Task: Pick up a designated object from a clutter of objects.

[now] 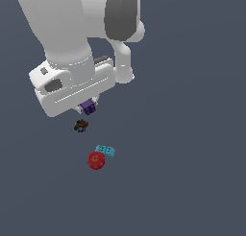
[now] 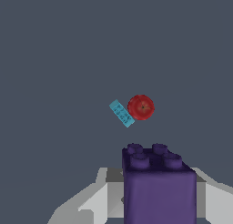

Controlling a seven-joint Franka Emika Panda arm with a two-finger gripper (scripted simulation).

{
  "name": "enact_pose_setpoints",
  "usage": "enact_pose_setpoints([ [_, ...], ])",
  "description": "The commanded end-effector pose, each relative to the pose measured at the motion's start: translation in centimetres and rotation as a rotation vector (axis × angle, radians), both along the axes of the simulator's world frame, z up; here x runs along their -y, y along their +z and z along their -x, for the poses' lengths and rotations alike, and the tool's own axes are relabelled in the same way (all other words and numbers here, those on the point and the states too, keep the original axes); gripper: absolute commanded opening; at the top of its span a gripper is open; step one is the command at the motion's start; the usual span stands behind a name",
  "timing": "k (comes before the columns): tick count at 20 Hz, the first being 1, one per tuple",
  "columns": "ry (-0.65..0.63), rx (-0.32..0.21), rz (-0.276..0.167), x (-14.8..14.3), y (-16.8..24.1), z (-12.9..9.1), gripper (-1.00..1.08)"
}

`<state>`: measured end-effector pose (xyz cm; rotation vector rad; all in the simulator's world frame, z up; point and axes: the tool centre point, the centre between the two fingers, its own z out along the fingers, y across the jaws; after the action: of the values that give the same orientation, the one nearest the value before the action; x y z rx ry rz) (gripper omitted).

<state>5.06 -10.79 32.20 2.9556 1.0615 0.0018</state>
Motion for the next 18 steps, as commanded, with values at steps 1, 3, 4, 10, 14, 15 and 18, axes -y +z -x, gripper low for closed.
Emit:
enact_pose_setpoints([
  [1,0.000,-0.001,0.000,-0.1,2.1,-0.4,-1.00],
  [3,0.000,-0.001,0.000,-0.2,3.5,-0.7,-1.00],
  [4,0.000,-0.001,0.000,-0.2,4.0,-0.8,-1.00],
  [10,0.000,-0.001,-0.001,-0.4,6.6,-1.5,-1.00],
  [14,0.000,-0.001,-0.001,-0.4,7.4,-1.7,-1.00],
  [15,0.000,-0.001,-0.001,-0.4,7.5,-1.8,-1.00],
  [18,0.000,-0.001,-0.001,-0.4,7.5,-1.8,-1.00],
])
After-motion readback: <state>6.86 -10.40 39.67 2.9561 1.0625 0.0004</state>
